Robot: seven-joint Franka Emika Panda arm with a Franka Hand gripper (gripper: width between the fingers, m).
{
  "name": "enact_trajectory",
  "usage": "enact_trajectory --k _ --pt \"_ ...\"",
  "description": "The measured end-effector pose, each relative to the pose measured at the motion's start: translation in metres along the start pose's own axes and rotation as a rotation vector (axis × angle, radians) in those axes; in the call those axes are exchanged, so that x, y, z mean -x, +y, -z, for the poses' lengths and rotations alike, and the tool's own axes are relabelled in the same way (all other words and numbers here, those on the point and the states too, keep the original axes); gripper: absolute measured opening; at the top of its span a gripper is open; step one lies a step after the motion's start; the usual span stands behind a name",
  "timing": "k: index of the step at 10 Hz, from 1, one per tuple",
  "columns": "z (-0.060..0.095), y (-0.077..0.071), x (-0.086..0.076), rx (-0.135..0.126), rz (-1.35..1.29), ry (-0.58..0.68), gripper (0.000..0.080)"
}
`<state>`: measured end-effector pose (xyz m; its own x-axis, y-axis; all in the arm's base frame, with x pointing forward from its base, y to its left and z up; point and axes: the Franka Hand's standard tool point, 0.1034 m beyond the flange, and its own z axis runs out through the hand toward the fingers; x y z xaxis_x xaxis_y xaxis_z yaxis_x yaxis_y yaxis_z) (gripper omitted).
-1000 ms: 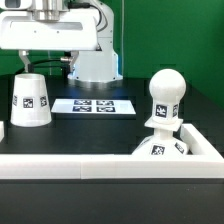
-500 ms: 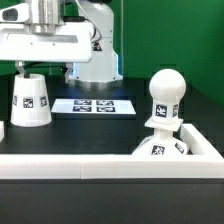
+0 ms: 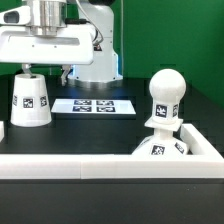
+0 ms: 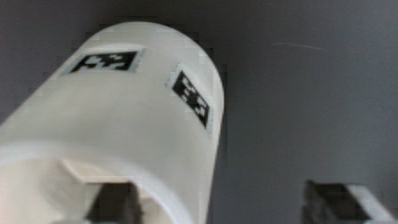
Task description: Assemble lamp
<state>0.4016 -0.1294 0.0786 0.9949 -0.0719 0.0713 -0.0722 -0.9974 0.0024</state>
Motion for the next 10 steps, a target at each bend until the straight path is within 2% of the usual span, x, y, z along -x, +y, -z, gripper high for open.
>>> enact_trajectory --k 1,2,3,4,6,7,8,10 --pt "0.0 0.0 0.0 0.001 0.001 0.001 0.0277" --pt "-0.002 -0.001 0.0 0.002 0.004 0.001 0.0144" --pt "-0.002 -0.003 -0.002 0.004 0.01 0.005 0.0144" --pt "-0.002 -0.007 -0.004 0.005 0.01 0.011 0.0044" --pt "-0.002 -0.019 -0.008 0.005 -0.011 0.016 0.0044" --pt "-0.002 -0.03 -0.01 0.002 -0.023 0.016 0.0044" --pt "0.0 -0.046 -0.012 -0.006 -0.049 0.018 0.0044" --pt "0.021 -0.087 -0.022 -0.043 -0.101 0.019 0.0044"
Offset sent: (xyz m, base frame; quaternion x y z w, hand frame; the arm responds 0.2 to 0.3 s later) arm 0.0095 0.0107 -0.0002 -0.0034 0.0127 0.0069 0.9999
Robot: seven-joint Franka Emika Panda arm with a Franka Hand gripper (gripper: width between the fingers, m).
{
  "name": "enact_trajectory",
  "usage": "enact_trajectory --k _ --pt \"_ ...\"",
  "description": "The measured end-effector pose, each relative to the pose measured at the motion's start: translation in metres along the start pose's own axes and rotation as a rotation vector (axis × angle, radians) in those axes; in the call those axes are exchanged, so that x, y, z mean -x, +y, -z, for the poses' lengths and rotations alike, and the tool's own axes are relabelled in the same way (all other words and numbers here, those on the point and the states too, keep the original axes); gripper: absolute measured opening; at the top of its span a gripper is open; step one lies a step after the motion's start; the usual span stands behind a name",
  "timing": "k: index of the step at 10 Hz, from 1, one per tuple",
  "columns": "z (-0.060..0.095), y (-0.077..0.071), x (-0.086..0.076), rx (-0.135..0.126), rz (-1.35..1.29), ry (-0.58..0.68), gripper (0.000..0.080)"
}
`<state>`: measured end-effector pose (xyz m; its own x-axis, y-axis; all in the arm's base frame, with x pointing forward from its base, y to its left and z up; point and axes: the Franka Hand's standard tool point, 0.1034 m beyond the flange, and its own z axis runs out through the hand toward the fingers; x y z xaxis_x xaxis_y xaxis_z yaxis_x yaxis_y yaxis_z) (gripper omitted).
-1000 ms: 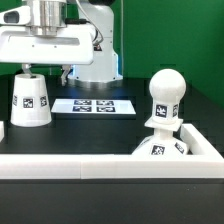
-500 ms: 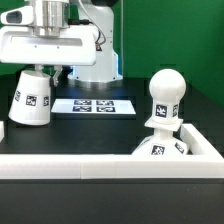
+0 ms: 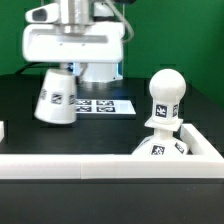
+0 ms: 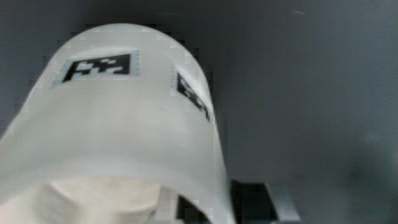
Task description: Assemble lamp
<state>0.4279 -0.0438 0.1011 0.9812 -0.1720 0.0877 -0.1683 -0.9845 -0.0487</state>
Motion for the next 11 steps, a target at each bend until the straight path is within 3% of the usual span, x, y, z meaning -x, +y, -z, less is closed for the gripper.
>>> enact_trajectory --k 2,3,5,7,11 --pt "0.026 -0.029 -0.015 -0.022 -0.051 -0.005 0.0044" --pt "0.041 -0.043 -0.026 -0.011 -0.083 -0.007 0.0044" --pt "0.068 -0.069 -0.053 -0.021 -0.139 0.022 0.0044" --pt "0.082 -0.071 -0.066 -0.019 -0.139 -0.033 0.0044" --pt "0.078 -0.072 -0.063 -0.021 -0.134 -0.037 0.0044"
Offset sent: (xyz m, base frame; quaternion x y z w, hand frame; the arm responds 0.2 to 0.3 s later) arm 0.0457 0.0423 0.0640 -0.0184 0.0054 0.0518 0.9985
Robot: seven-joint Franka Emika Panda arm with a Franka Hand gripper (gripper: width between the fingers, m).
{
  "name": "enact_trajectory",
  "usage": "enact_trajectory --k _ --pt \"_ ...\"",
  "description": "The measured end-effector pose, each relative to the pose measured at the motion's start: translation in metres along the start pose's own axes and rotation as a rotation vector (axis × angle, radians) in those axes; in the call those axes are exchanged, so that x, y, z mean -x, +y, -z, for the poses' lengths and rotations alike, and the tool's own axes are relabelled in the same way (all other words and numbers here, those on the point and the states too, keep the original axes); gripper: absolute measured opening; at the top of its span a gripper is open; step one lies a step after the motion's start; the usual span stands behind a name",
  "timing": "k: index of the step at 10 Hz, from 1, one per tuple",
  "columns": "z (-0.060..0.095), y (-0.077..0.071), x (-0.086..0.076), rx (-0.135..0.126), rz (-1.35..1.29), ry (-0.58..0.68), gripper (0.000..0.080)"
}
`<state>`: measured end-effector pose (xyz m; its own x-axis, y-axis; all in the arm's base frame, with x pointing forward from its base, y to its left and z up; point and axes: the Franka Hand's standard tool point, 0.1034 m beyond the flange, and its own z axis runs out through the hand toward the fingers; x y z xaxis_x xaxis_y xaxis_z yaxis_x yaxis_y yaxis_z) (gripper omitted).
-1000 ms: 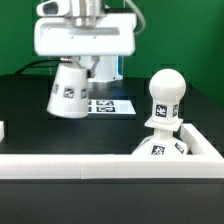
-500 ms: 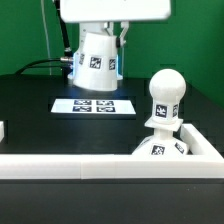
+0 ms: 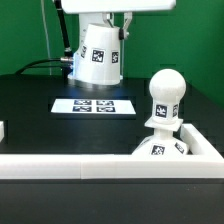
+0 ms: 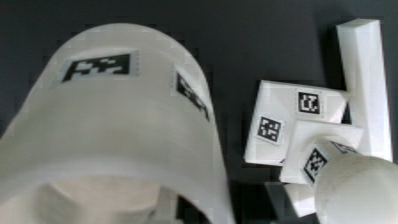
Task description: Assemble lamp
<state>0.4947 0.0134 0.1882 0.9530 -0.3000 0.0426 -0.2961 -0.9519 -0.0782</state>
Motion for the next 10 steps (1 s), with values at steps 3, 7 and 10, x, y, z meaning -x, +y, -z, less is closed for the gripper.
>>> enact_trajectory --k 3,7,10 --pt "0.02 -0.046 -0.016 -0.042 -0.027 -0.002 0.0044" --pt "0.051 -0.103 -0.042 -0.063 -0.125 0.009 0.0044" --pt "0.035 -0.13 -0.057 -0.055 -0.128 0.023 0.0044"
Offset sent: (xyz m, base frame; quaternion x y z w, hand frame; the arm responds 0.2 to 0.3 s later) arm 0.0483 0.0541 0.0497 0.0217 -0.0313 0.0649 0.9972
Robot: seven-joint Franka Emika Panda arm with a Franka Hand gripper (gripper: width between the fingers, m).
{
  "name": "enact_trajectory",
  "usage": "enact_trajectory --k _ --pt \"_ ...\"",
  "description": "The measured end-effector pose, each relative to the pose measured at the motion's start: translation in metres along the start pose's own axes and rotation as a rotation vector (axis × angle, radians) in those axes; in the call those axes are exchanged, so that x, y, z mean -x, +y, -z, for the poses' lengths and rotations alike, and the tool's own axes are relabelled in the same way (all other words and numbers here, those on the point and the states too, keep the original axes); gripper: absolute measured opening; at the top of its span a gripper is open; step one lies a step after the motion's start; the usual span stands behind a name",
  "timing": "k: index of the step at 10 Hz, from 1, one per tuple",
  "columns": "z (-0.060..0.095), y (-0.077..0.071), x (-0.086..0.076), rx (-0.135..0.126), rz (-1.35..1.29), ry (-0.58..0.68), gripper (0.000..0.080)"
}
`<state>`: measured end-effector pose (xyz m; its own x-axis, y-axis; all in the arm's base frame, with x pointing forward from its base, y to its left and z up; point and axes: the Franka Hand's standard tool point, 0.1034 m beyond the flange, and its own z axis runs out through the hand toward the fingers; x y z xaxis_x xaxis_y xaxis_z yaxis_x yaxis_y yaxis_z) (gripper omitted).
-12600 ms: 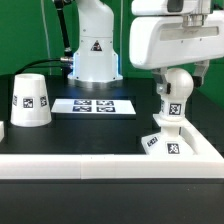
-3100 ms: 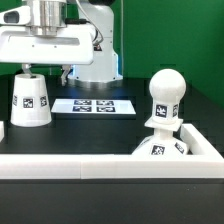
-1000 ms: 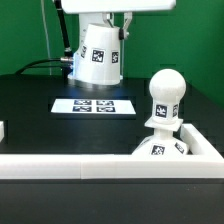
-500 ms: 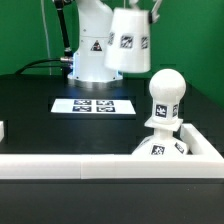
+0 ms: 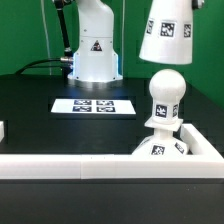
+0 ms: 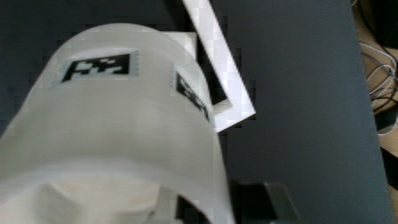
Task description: Assemble lamp
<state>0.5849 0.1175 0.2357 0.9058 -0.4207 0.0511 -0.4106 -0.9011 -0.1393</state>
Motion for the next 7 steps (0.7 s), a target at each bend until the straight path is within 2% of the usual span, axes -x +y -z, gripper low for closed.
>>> enact_trajectory --k 3,6,7 --pt "-0.03 -0.008 -0.006 0.016 0.029 -0.004 0.0044" --pt "-0.052 -0.004 -0.004 0.024 0.091 -0.003 0.0044" --pt "-0.06 -0.002 -0.005 0.018 0.129 0.02 0.0044"
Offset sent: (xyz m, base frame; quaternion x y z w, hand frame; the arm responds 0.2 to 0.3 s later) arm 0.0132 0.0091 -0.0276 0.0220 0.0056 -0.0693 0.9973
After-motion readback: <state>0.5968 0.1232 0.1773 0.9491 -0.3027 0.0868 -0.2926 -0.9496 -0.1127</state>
